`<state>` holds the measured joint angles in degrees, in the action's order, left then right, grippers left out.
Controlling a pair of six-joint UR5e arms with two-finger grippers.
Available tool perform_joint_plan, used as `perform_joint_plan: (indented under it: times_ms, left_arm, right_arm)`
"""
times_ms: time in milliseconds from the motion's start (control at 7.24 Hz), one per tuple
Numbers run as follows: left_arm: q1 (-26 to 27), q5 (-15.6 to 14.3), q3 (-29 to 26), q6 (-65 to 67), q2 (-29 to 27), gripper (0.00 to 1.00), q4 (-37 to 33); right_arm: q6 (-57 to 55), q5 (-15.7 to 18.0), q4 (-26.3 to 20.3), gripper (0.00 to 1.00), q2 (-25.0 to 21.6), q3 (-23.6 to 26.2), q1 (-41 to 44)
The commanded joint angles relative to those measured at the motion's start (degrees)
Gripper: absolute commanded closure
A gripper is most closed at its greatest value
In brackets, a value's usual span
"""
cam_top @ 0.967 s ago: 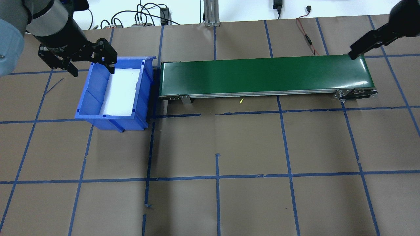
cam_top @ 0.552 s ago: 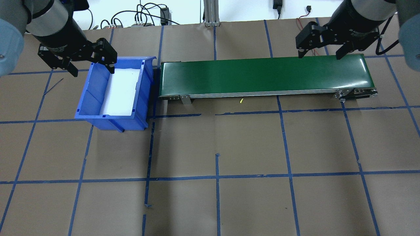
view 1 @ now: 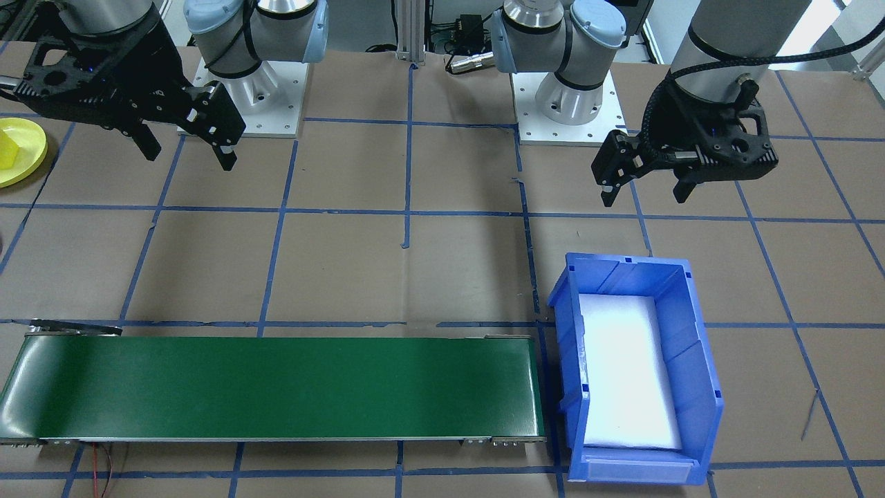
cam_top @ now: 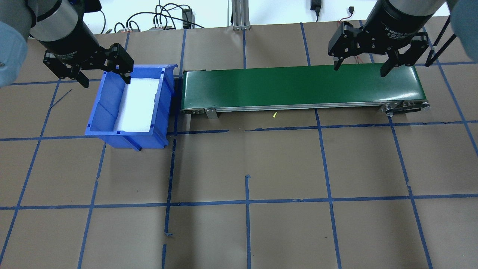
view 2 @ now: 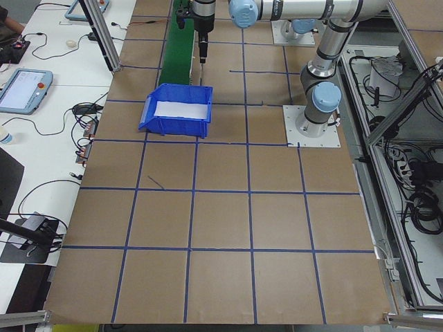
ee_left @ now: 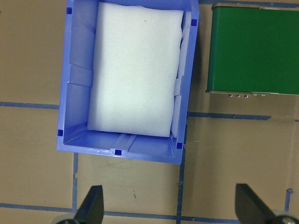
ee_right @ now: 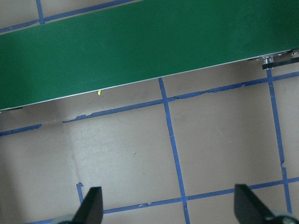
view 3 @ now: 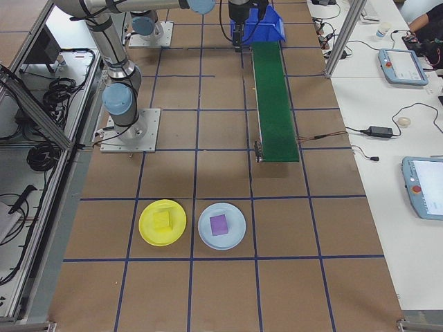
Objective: Move block left to right into plate
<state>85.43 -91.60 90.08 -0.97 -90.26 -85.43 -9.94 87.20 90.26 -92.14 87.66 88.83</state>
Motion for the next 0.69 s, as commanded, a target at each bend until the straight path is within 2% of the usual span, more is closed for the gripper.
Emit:
perform_joint_plan:
  times_ms: [0, 552]
  left_arm:
    - [0.17, -0.51, -0.34, 0.78, 0.0, 0.0, -0.52]
    - [0.44, -0.86, -0.43, 1.05, 0.44, 0.0, -2.63]
  right_arm:
    - [-0.08, 0.07, 0.62, 0.0, 0.03, 0.57, 0.03]
    - [0.71, 0.69, 2.2, 0.0, 0.12, 0.67, -0.06]
